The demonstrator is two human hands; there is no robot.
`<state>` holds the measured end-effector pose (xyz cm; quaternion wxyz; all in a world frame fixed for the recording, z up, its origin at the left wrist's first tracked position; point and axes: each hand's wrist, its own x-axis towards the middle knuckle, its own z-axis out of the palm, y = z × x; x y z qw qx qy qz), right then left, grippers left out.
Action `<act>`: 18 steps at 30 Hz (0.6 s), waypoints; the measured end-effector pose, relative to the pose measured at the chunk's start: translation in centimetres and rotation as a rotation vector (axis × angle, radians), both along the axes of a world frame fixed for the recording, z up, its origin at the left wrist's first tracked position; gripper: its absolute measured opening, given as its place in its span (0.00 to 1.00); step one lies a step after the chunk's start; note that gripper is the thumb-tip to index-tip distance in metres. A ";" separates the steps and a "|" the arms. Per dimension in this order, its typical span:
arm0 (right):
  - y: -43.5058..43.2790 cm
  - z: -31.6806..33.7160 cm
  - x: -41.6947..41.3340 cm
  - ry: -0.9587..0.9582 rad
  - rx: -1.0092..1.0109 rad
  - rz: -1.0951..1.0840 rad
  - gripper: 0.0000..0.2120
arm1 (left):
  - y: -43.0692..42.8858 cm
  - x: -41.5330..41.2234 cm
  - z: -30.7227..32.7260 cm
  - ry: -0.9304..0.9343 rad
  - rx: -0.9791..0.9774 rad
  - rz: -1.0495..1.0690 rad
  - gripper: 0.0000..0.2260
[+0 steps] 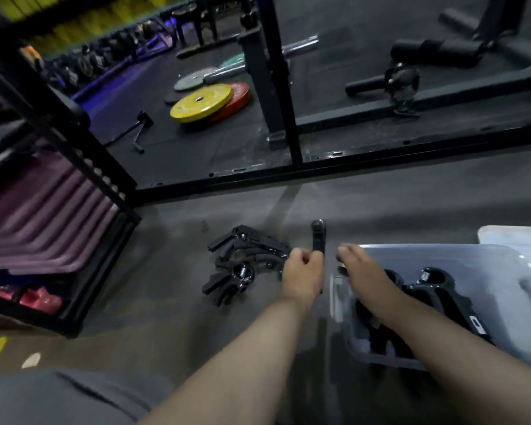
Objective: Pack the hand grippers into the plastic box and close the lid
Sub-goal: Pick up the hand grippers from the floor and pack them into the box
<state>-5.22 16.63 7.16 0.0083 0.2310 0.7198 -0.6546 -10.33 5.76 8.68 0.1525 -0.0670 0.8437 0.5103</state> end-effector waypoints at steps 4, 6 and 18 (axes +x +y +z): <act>3.0 2.0 1.4 0.003 -0.404 -0.061 0.20 | 4.6 3.6 0.6 0.261 -0.119 -0.390 0.12; 5.7 2.6 2.6 0.027 -0.230 -0.191 0.15 | 6.3 5.3 1.3 0.288 -0.084 -0.610 0.10; 19.0 -0.1 11.3 -0.544 0.456 -0.100 0.13 | 5.1 6.8 -7.1 0.439 -0.709 -1.009 0.24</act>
